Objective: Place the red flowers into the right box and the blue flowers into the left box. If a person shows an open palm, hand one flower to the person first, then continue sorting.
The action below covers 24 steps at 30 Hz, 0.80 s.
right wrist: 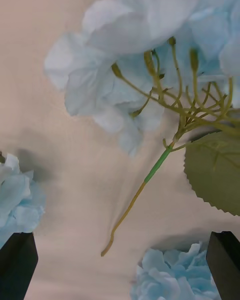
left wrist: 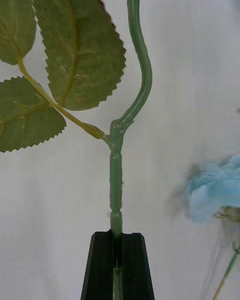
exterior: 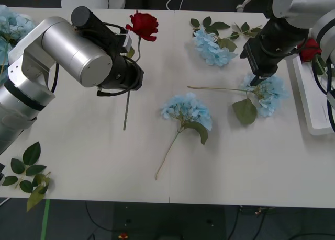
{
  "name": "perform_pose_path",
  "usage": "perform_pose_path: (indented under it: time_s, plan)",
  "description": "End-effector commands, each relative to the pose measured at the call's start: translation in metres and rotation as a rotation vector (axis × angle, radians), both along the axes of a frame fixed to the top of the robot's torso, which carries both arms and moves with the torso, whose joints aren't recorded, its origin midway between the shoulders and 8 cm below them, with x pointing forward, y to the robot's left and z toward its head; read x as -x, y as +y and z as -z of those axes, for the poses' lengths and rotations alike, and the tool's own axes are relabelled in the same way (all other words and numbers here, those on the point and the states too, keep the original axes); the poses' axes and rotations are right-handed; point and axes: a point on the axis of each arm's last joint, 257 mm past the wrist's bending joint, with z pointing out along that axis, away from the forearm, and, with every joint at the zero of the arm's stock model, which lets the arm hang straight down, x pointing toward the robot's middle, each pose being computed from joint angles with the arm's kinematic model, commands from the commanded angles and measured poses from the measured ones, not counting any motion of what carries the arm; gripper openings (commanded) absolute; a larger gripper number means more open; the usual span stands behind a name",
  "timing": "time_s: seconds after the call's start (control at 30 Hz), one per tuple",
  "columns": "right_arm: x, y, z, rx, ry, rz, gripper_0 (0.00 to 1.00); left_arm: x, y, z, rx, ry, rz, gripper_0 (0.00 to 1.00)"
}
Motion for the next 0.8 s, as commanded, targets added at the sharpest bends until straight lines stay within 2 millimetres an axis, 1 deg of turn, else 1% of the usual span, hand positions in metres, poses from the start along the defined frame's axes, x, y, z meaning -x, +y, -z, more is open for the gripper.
perform_pose_path:
  time_s: [0.03,0.17,0.2,0.27,0.3,0.37,0.4,0.43,0.5,0.57,0.63,0.67,0.8]
  plan:
    - [-0.006,-0.011,-0.015,0.011,-0.053,0.010,1.00,-0.002,-0.018,-0.052,0.090,-0.178,0.096,0.00]
    - [-0.003,-0.007,0.001,0.001,-0.066,0.028,1.00,0.008,-0.060,-0.090,0.232,-0.302,0.171,0.00]
    - [-0.004,-0.006,0.002,0.002,-0.074,0.029,1.00,0.010,-0.065,-0.094,0.248,-0.314,0.180,0.00]
    - [-0.003,-0.006,0.012,0.010,-0.089,0.044,1.00,0.016,-0.087,-0.113,0.306,-0.362,0.219,0.00]
    - [-0.003,-0.006,0.014,0.006,-0.092,0.053,1.00,0.017,-0.091,-0.119,0.321,-0.376,0.224,0.00]
    - [-0.004,-0.009,0.022,-0.001,-0.097,0.079,1.00,0.022,-0.112,-0.140,0.395,-0.430,0.253,0.00]
    - [-0.004,-0.010,0.025,-0.001,-0.098,0.082,1.00,0.022,-0.115,-0.145,0.406,-0.447,0.256,0.00]
    - [-0.005,-0.012,0.027,0.000,-0.107,0.089,1.00,0.024,-0.126,-0.156,0.446,-0.479,0.264,0.00]
    - [-0.007,-0.012,0.032,-0.002,-0.119,0.096,1.00,0.026,-0.135,-0.167,0.487,-0.505,0.268,0.00]
    - [-0.010,-0.015,0.039,0.010,-0.136,0.103,1.00,0.028,-0.147,-0.178,0.526,-0.532,0.268,0.00]
    - [-0.011,-0.016,0.047,0.033,-0.146,0.105,1.00,0.028,-0.155,-0.191,0.586,-0.553,0.242,0.00]
    - [-0.012,-0.017,0.051,0.042,-0.148,0.109,1.00,0.027,-0.158,-0.197,0.616,-0.565,0.226,0.00]
    - [-0.013,-0.023,0.063,0.075,-0.154,0.124,1.00,0.025,-0.164,-0.213,0.673,-0.598,0.179,0.00]
